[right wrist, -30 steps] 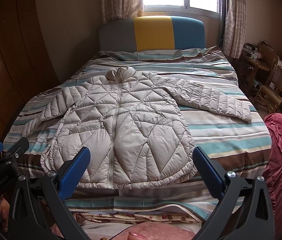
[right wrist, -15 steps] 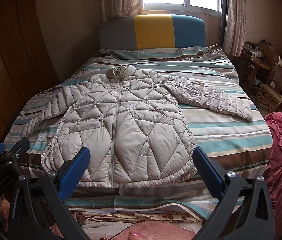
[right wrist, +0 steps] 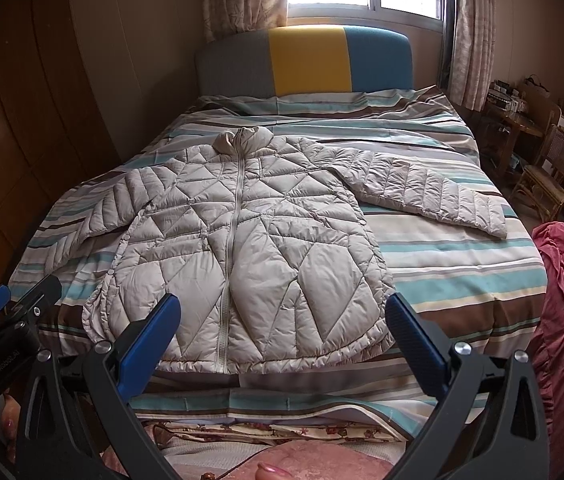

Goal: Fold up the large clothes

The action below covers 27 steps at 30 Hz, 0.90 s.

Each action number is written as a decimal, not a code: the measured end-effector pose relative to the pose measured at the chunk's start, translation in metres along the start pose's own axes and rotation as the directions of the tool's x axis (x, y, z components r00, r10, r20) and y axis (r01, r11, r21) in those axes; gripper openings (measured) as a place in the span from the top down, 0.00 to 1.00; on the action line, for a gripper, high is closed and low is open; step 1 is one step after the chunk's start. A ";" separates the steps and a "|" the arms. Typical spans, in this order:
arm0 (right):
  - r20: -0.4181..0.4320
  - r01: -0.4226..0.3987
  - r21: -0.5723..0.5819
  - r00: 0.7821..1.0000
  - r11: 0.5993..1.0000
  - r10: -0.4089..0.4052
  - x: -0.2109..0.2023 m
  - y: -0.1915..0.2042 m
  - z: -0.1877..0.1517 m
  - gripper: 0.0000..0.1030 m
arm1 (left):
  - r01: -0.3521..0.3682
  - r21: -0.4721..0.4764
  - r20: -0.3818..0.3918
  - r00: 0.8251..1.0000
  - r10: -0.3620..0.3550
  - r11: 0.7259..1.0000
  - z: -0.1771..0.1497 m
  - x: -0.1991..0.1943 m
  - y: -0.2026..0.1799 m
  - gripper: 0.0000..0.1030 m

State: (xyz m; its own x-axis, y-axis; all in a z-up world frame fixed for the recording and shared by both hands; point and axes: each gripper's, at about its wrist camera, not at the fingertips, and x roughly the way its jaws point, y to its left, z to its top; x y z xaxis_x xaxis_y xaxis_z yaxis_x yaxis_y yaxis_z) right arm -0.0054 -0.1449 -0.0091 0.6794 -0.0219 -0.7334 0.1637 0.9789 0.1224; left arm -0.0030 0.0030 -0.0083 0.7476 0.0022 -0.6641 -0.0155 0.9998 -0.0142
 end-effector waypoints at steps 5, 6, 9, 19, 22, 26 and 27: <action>-0.004 0.000 -0.001 1.000 1.000 0.000 0.001 0.000 0.000 0.02 | 0.000 0.001 -0.006 1.000 0.000 1.000 -0.001 0.001 0.000 0.03; -0.006 0.001 -0.001 1.000 1.000 -0.001 0.002 0.000 0.000 0.02 | 0.000 0.001 -0.008 1.000 0.000 1.000 -0.001 0.001 0.000 0.03; -0.008 0.001 -0.001 1.000 1.000 -0.001 0.003 0.001 -0.001 0.02 | 0.000 0.001 -0.010 1.000 0.000 1.000 -0.001 0.001 0.000 0.03; -0.012 -0.003 0.000 1.000 1.000 0.003 0.004 0.000 0.000 0.02 | 0.004 -0.001 -0.024 1.000 -0.004 1.000 0.001 0.005 0.000 0.03; -0.012 -0.003 -0.001 1.000 1.000 0.003 0.004 0.000 -0.001 0.02 | 0.003 -0.003 -0.027 1.000 -0.003 1.000 0.001 0.007 0.000 0.03; -0.015 -0.006 -0.009 1.000 1.000 0.006 0.014 -0.002 0.002 0.02 | 0.005 -0.008 -0.037 0.999 -0.005 1.000 0.003 0.016 0.000 0.03; -0.013 -0.004 -0.011 1.000 1.000 0.004 0.019 -0.003 0.003 0.02 | 0.005 -0.009 -0.035 0.999 -0.005 1.000 0.004 0.020 0.000 0.03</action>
State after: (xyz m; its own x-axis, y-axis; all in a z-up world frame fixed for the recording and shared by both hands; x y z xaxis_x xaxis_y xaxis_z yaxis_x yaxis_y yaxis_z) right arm 0.0098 -0.1488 -0.0214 0.6704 -0.0156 -0.7418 0.1529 0.9812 0.1175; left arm 0.0144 0.0033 -0.0182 0.7237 -0.0036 -0.6901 -0.0180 0.9995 -0.0241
